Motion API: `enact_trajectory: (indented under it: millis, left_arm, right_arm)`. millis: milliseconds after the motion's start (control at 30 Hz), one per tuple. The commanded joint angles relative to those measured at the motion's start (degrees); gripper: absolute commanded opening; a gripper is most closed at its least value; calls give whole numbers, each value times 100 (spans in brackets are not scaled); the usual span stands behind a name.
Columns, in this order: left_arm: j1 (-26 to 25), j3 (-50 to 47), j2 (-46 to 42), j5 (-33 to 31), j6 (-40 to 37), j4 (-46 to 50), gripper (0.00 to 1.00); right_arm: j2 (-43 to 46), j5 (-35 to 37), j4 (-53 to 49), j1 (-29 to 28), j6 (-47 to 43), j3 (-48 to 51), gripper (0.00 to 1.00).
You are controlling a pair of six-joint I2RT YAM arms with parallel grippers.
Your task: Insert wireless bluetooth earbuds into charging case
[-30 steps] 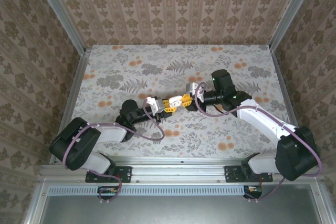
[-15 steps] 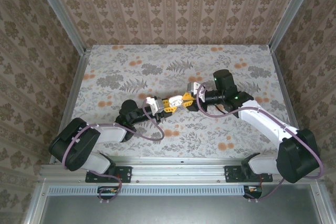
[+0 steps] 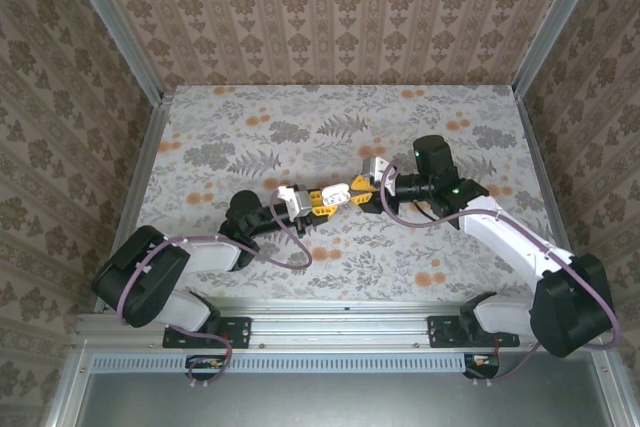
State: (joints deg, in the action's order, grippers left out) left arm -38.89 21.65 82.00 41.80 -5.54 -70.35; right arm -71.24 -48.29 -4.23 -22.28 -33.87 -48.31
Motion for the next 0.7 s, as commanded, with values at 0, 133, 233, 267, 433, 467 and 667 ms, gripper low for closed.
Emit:
enact_trajectory:
  millis: [0,133,233,267,433,467,667]
  left_arm:
    - [4,146,-71,259,166,-339,0]
    - [9,203,-18,337,311,-347,0]
    - [5,195,-18,393,351,-360,0]
    - [17,203,-19,435,346,-364,0]
    - [54,254,-11,601,600,-366,0]
    - [64,261,-1,610,678,-370,0]
    - [101,320,53,592,1109,-368,0]
  right_arm:
    - [317,-108,414,65,227,193,34]
    - [472,-119,513,63,317,321,34]
    - [609,-111,607,65,357,455,34]
    - [665,-118,688,63,383,513,34]
    - [1000,-167,1038,63,504,850,34]
    - [1049,-193,1055,59,536,888,33]
    - [1532,34,1266,-31,702,1247,33]
